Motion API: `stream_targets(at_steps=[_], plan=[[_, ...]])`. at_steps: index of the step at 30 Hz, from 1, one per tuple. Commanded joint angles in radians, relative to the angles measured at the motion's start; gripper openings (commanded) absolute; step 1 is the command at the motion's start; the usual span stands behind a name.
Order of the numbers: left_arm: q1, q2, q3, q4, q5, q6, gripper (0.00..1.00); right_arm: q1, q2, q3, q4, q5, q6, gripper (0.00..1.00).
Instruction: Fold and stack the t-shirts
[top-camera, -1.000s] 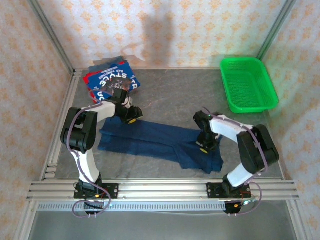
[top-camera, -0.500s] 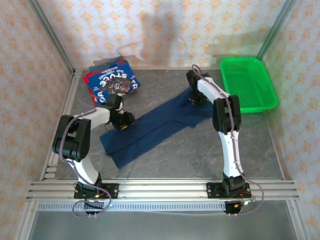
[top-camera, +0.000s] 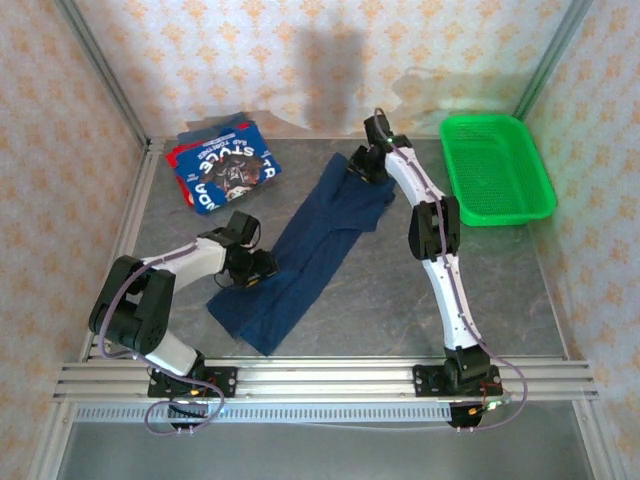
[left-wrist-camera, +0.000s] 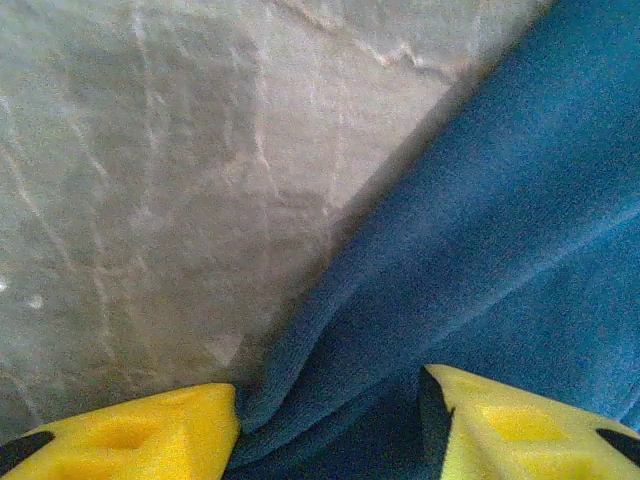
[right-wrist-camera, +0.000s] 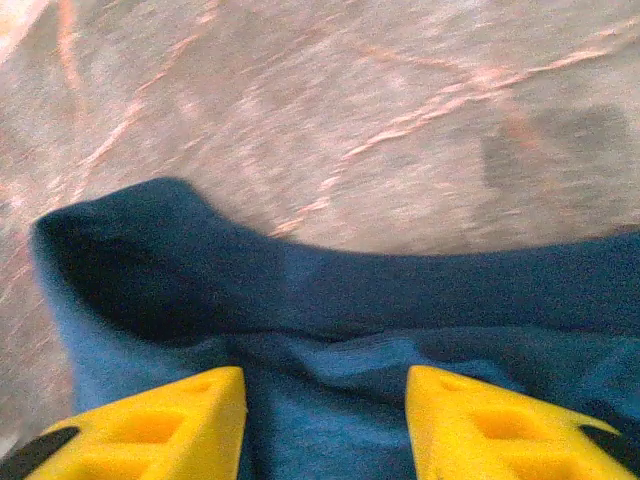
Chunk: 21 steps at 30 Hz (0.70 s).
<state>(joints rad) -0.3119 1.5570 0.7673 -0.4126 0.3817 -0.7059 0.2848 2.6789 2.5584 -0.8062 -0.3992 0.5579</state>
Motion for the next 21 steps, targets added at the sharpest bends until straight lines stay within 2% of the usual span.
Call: stream_targets(at_steps=[1,6,9,14,17,21], plan=[[-0.038,0.071,-0.098,-0.124,0.033,-0.094,0.55,0.017,-0.140,-0.009,0.032,-0.068,-0.049,0.52],[-0.087,0.107,-0.036,-0.108,0.073,-0.114,0.55,0.022,-0.357,-0.162,-0.038,-0.070,-0.097,0.61],[-0.093,0.096,-0.013,-0.116,0.074,-0.119,0.55,0.023,-0.519,-0.367,-0.093,-0.001,-0.071,0.62],[-0.089,-0.014,0.084,-0.249,0.000,-0.069,0.57,0.065,-0.814,-0.880,0.123,0.047,0.033,0.65],[-0.061,-0.092,0.133,-0.329,-0.062,-0.041,0.59,0.100,-0.898,-1.067,0.235,0.066,0.095,0.66],[0.025,-0.157,0.153,-0.382,-0.103,0.022,0.60,0.149,-0.892,-1.143,0.279,0.107,0.139,0.65]])
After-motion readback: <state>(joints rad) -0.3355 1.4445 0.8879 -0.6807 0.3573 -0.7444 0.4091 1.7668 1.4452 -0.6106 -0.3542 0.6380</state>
